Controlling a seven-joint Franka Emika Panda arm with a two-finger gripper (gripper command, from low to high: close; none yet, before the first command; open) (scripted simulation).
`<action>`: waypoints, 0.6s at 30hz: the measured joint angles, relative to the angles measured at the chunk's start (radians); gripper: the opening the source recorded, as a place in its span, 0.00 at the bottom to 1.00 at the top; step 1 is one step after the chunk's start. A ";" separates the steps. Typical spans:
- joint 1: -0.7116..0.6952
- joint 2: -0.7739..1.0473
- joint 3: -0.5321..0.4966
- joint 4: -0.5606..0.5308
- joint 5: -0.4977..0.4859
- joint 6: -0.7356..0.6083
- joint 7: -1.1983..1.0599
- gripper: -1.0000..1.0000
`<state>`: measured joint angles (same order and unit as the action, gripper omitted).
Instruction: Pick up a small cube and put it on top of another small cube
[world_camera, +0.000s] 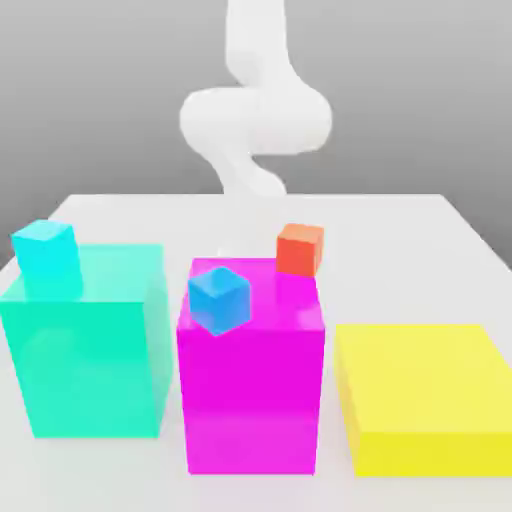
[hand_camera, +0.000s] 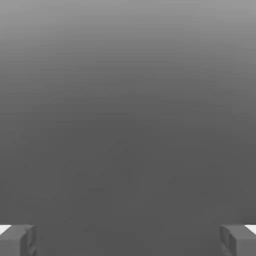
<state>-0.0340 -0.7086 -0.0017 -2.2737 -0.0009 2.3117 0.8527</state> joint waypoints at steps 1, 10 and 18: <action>-0.014 0.039 -0.001 0.011 0.000 0.005 0.022 0.50; -0.120 0.369 -0.023 0.106 -0.008 0.047 0.216 0.50; -0.198 0.659 -0.071 0.189 0.000 0.084 0.375 0.50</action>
<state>-0.2315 -0.0499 -0.0723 -2.0842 -0.0005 2.3959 1.2275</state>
